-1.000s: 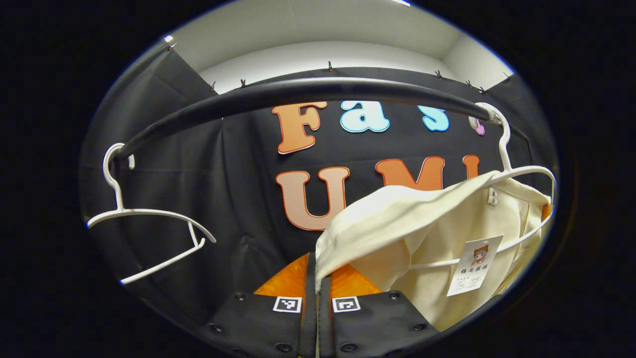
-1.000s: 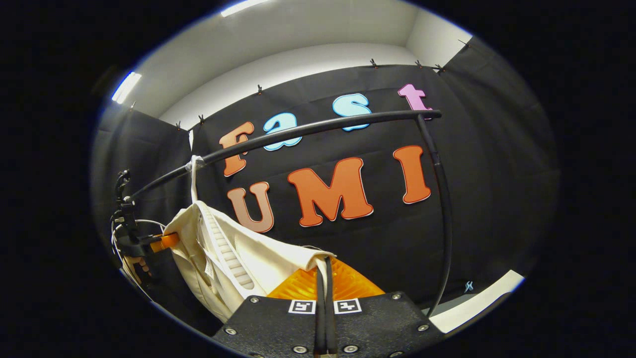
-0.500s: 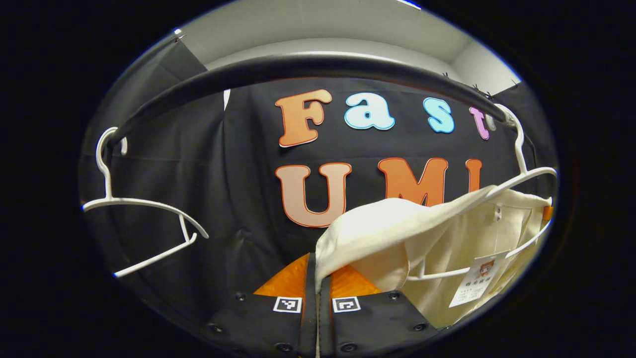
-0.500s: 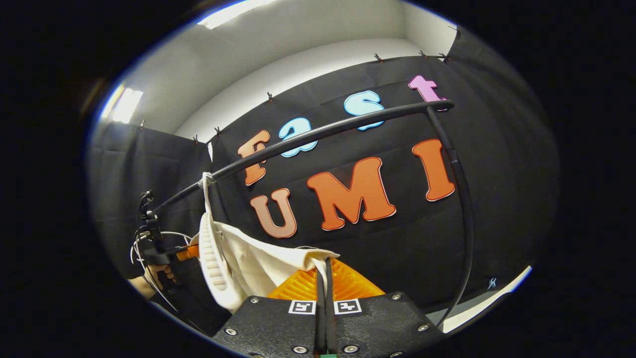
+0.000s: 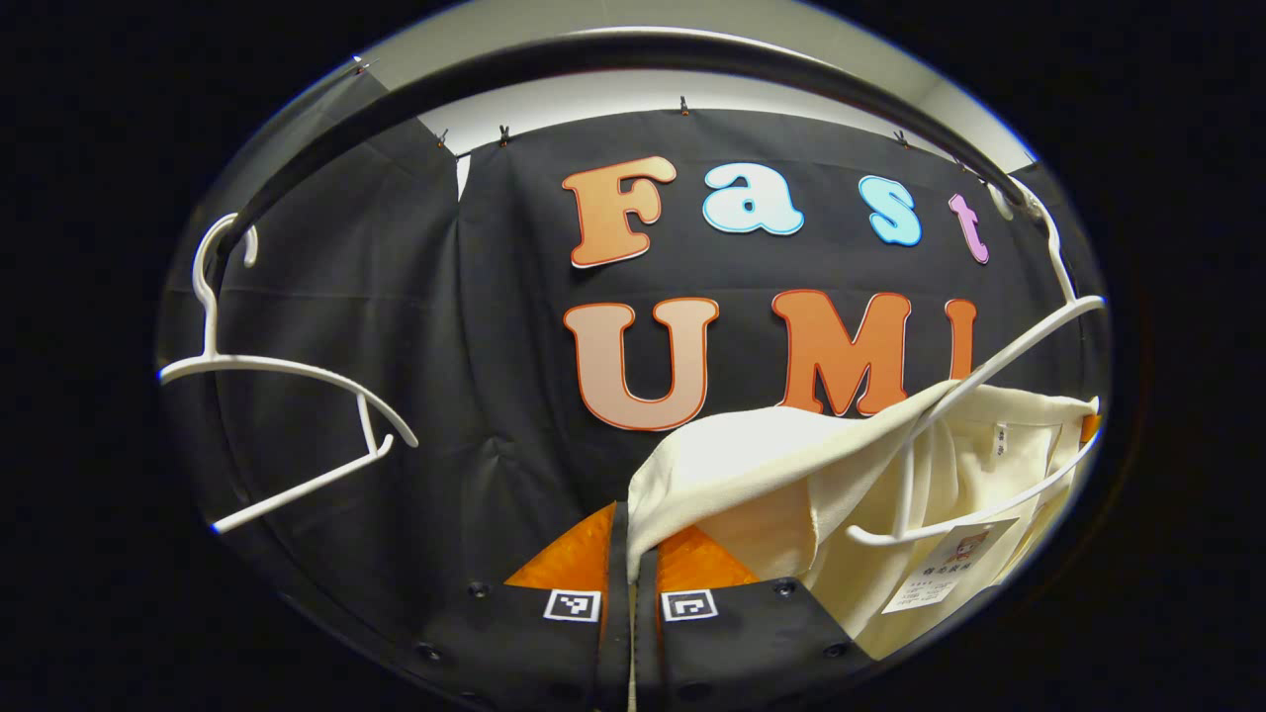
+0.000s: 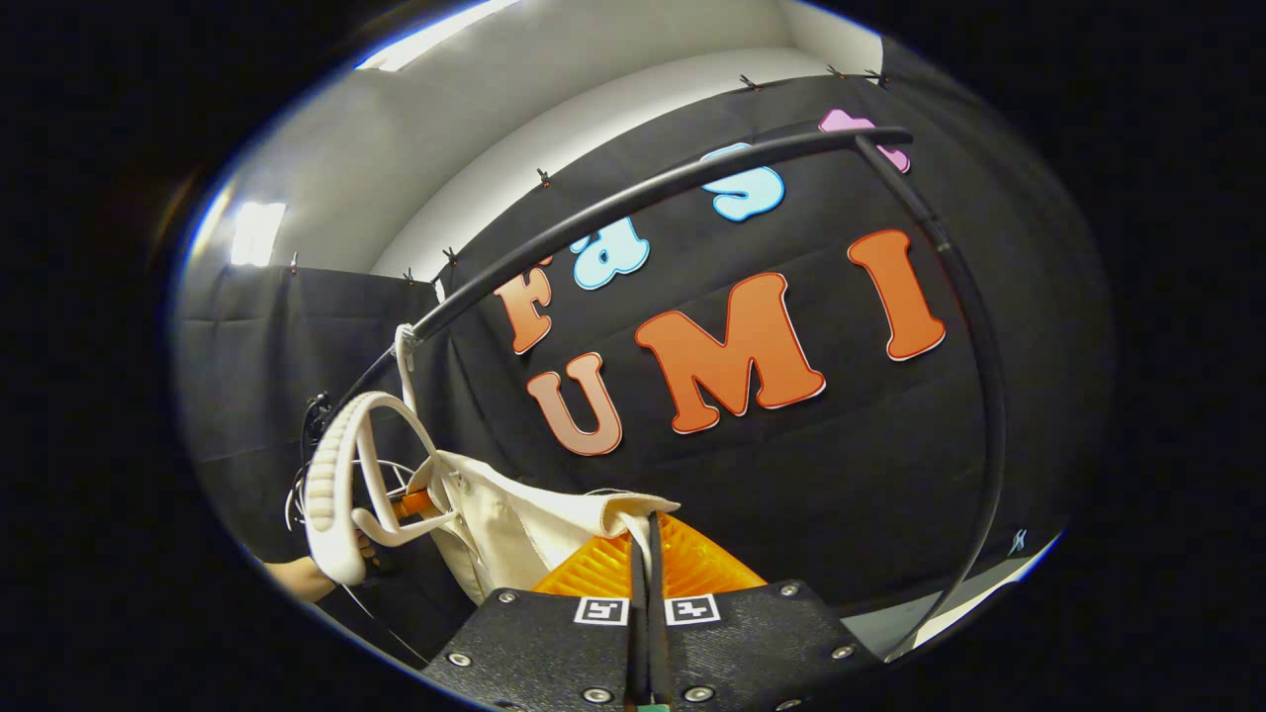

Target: Grasp the clothes on the hanger with both hands and then place them into the laundry hamper below.

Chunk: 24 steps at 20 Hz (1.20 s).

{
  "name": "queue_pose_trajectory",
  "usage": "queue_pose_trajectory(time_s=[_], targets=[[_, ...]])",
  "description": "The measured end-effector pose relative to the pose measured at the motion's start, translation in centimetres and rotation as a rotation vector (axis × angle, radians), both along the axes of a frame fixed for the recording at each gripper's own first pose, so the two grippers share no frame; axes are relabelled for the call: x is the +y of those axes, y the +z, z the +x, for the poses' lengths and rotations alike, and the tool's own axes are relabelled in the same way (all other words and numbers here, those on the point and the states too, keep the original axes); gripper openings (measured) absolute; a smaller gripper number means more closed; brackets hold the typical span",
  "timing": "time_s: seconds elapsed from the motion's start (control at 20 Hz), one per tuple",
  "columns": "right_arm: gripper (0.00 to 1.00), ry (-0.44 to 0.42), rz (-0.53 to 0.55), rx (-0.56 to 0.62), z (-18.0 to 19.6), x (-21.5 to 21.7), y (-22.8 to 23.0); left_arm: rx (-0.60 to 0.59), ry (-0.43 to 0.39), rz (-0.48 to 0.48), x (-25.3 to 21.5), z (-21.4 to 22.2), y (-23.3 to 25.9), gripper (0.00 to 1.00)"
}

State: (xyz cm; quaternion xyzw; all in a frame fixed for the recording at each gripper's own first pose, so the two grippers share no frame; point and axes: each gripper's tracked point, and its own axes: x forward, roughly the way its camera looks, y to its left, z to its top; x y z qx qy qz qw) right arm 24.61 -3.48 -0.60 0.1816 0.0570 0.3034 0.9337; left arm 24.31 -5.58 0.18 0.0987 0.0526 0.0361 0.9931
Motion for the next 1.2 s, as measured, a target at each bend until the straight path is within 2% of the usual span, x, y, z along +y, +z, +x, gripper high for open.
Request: queue_pose_trajectory(time_s=[0.35, 0.75, 0.95, 1.2], targets=[[0.00, -0.003, 0.014, 0.121, 0.3, 1.5, -6.5, 0.129, 0.065, 0.015, 3.2, -2.2, -6.5, 0.08], [0.00, -0.002, 0.017, 0.232, -2.8, 3.7, -12.8, 0.233, 0.089, 0.013, 5.6, -6.0, -11.5, 0.08], [0.00, -0.006, 0.029, 0.266, -4.7, 5.3, -14.7, 0.256, 0.070, -0.007, 5.0, -7.4, -12.7, 0.08], [0.00, 0.024, 0.056, 0.291, -8.0, 8.8, -15.8, 0.292, -0.020, -0.022, 2.0, -9.3, -14.4, 0.09]])
